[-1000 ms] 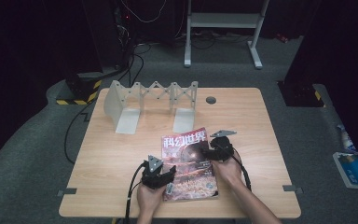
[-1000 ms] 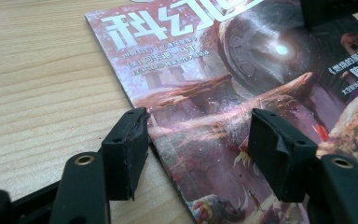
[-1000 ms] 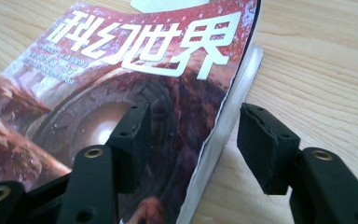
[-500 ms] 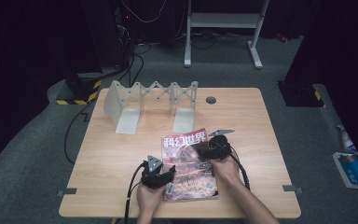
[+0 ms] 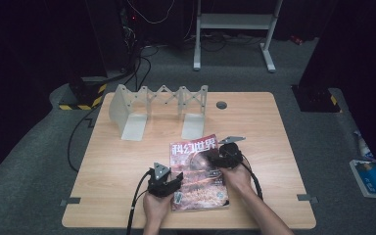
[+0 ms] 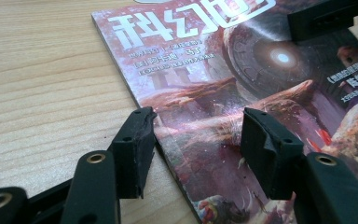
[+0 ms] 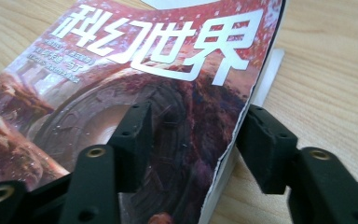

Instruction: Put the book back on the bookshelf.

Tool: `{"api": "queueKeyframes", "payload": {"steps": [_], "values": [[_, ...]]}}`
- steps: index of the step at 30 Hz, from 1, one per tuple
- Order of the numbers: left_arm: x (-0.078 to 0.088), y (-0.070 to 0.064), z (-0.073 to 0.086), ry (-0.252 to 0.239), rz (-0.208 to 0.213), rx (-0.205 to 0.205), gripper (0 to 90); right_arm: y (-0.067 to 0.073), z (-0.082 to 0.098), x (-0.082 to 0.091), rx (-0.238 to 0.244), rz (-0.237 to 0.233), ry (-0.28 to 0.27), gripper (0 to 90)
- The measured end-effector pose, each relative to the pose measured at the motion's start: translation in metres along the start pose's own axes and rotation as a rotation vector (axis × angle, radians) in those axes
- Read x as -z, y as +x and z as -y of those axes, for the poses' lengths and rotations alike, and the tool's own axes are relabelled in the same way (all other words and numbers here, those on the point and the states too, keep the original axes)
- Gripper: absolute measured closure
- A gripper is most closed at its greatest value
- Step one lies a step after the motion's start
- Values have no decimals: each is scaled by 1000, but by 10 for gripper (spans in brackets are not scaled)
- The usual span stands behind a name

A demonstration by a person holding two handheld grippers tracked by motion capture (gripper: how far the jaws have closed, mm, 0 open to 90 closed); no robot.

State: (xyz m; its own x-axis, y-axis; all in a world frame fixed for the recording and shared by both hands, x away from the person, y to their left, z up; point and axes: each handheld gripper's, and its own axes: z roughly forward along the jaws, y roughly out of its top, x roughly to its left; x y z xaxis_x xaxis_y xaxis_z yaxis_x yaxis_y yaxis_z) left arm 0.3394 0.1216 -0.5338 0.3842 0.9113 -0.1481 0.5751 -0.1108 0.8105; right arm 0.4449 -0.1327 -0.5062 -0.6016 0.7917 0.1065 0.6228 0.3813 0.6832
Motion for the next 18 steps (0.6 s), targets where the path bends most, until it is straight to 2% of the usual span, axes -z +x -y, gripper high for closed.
{"api": "queueKeyframes", "payload": {"steps": [3, 6, 13, 14, 15, 16, 17, 18], "values": [[0, 0, 0, 4, -8, -14, 446, -1, 1, 0, 0, -6, 0, 471], [0, -1, 0, 1, -7, -8, 446, -1, 2, 1, -14, -6, 2, 475], [-1, -1, 0, 0, -12, -11, 451, 1, 2, 8, 8, 1, 10, 503], [-1, -2, 0, -1, -12, -10, 451, 1, 2, 9, 7, -1, 13, 513], [-1, -1, 0, 0, -12, -15, 451, 1, 2, 10, 8, -3, 13, 571], [-1, -2, 0, 1, -14, -15, 451, 1, 2, 11, -10, -50, 18, 594], [-1, -2, 0, 1, -13, -14, 451, 2, 2, 12, -19, -70, 19, 591], [-1, -2, 0, 1, -14, -15, 451, 6, 2, 12, 17, -42, 21, 595]]}}
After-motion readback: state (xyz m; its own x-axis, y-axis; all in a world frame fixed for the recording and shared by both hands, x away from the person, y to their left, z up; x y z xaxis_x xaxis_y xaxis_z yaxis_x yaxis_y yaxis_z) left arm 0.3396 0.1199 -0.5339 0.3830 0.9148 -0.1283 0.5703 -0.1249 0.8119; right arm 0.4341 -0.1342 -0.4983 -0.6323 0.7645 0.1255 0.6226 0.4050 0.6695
